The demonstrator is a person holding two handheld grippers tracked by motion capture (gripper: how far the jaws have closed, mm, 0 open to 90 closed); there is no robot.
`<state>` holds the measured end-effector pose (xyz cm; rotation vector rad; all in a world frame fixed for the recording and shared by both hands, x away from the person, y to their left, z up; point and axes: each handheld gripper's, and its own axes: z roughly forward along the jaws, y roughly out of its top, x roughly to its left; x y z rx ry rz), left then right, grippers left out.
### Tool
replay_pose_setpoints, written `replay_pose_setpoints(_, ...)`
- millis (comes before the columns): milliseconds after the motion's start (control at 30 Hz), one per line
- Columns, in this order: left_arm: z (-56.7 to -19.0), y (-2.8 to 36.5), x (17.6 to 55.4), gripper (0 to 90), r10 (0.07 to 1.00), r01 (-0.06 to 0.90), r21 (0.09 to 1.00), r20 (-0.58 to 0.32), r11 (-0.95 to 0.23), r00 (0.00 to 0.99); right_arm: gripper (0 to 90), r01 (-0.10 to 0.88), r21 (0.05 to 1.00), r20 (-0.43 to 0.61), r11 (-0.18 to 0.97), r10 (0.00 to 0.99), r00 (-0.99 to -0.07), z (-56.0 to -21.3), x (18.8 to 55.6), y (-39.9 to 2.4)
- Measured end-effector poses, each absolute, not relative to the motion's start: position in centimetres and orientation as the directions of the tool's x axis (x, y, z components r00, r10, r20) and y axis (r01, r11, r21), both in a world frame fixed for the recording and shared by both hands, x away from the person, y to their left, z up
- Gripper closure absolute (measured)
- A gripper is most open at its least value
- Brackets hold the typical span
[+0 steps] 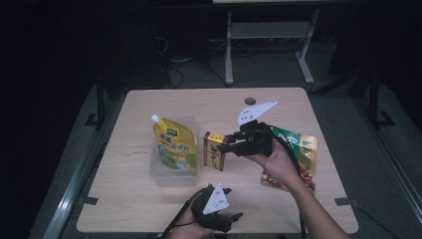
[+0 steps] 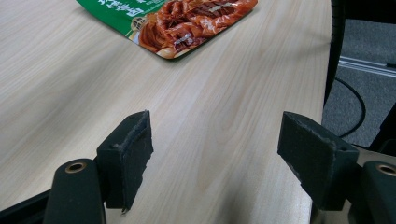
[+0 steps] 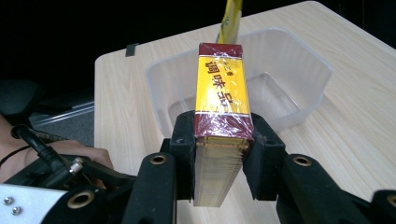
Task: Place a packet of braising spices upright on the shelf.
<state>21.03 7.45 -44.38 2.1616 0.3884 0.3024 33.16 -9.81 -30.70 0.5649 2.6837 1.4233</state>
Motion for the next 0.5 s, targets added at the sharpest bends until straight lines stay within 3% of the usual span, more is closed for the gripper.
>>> replay_pose_setpoints(500, -44.4, 7.6, 21.1, 25.3, 0.382, 0.164, 0.818, 0.074, -0.551, 0.921, 67.0, 0.241, 0.815, 0.1, 0.527, 0.282, -0.954, -29.5, 33.2, -7.6)
